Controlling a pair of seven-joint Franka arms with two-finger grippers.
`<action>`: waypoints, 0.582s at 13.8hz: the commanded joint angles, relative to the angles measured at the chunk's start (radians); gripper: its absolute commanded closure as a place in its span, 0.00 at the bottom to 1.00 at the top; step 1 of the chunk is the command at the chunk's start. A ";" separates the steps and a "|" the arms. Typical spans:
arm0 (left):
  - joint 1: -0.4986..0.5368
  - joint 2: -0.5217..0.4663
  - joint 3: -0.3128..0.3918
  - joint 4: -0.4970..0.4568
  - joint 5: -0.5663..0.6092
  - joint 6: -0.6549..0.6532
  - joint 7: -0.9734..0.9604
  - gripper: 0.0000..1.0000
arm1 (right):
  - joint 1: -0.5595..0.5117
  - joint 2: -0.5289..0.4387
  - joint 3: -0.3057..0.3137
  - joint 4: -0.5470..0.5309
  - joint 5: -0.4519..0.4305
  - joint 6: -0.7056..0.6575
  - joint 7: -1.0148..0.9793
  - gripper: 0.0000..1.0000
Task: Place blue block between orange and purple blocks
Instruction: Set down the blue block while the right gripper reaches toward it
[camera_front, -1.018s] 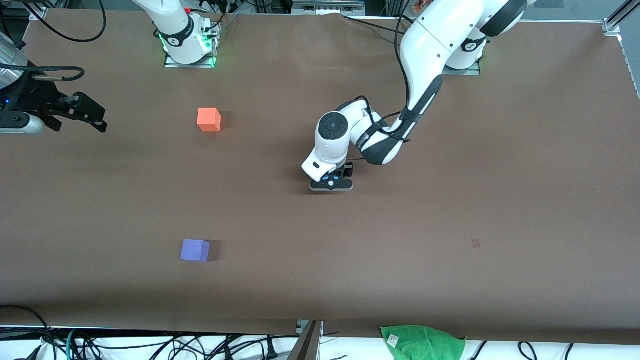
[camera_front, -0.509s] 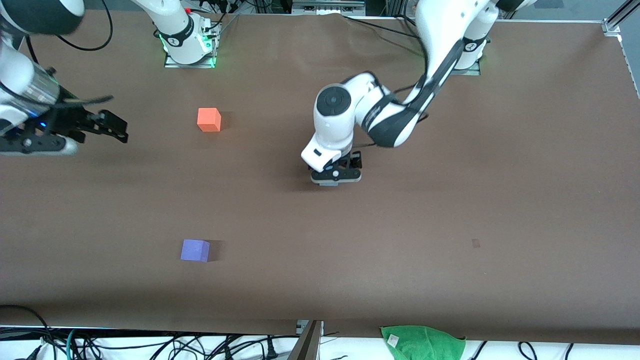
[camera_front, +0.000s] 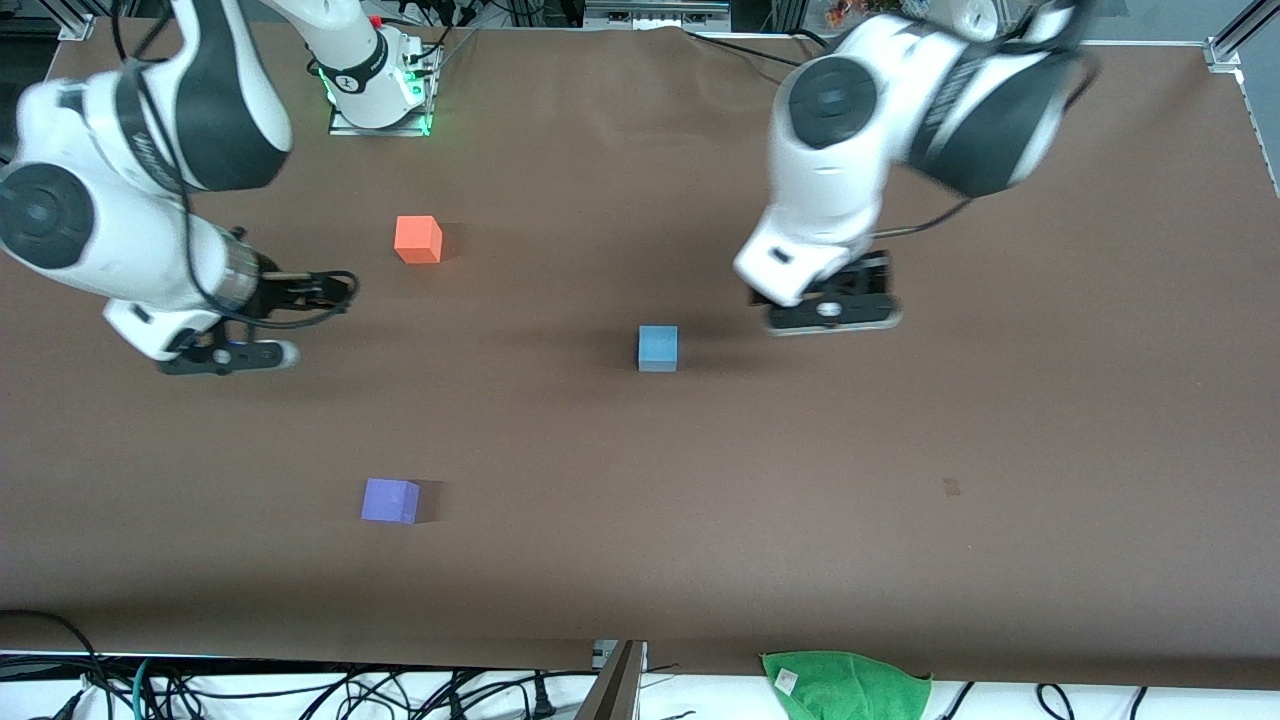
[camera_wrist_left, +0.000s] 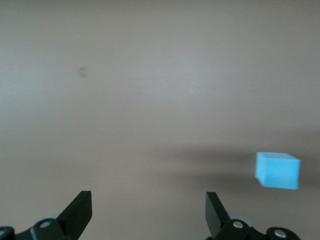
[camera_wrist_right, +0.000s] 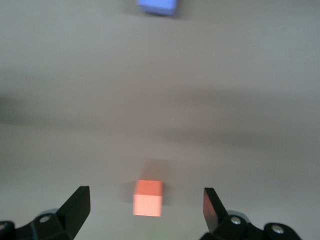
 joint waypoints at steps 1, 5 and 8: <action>0.143 -0.098 -0.010 -0.024 -0.111 -0.046 0.172 0.00 | 0.085 0.062 -0.002 0.021 0.063 0.087 0.163 0.00; 0.266 -0.184 -0.005 -0.023 -0.180 -0.152 0.353 0.00 | 0.252 0.158 0.000 0.021 0.081 0.280 0.325 0.00; 0.347 -0.241 0.019 -0.027 -0.244 -0.196 0.518 0.00 | 0.387 0.258 -0.003 0.029 0.108 0.461 0.477 0.00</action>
